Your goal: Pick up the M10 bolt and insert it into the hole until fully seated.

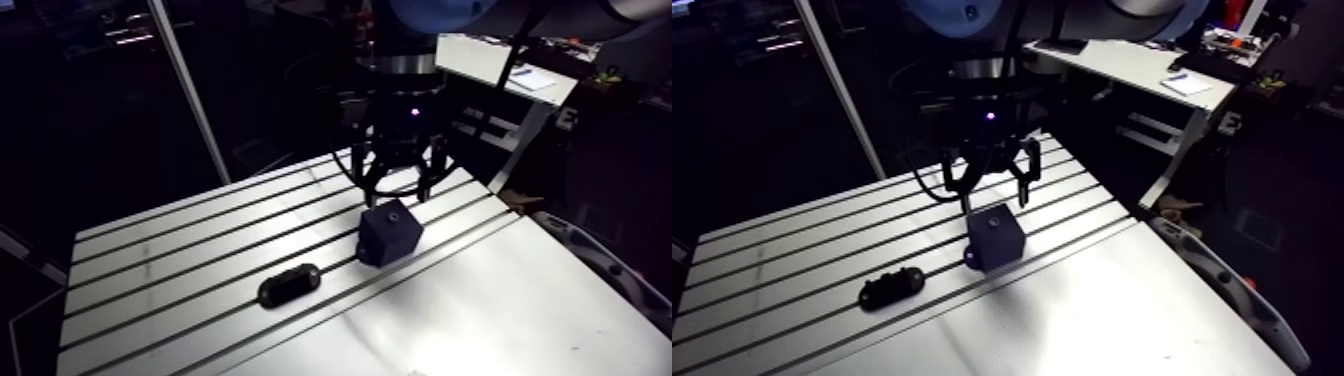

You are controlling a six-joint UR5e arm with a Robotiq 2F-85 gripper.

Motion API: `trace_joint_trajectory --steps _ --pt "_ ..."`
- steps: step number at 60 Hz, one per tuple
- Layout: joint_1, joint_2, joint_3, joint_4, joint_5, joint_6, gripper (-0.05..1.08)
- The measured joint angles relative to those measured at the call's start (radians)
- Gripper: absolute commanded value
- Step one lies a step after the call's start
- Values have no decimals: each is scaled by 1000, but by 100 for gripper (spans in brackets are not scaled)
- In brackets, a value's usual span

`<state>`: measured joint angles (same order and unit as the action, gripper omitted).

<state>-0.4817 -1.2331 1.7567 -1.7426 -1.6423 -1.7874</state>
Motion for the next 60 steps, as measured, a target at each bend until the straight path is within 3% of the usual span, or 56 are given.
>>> trace_joint_trajectory --steps 22,45,60 --pt "12 -102 -6 -28 8 -5 1" --pt "81 -212 -22 -31 17 -9 1" --pt "133 -255 -72 22 43 -2 1"
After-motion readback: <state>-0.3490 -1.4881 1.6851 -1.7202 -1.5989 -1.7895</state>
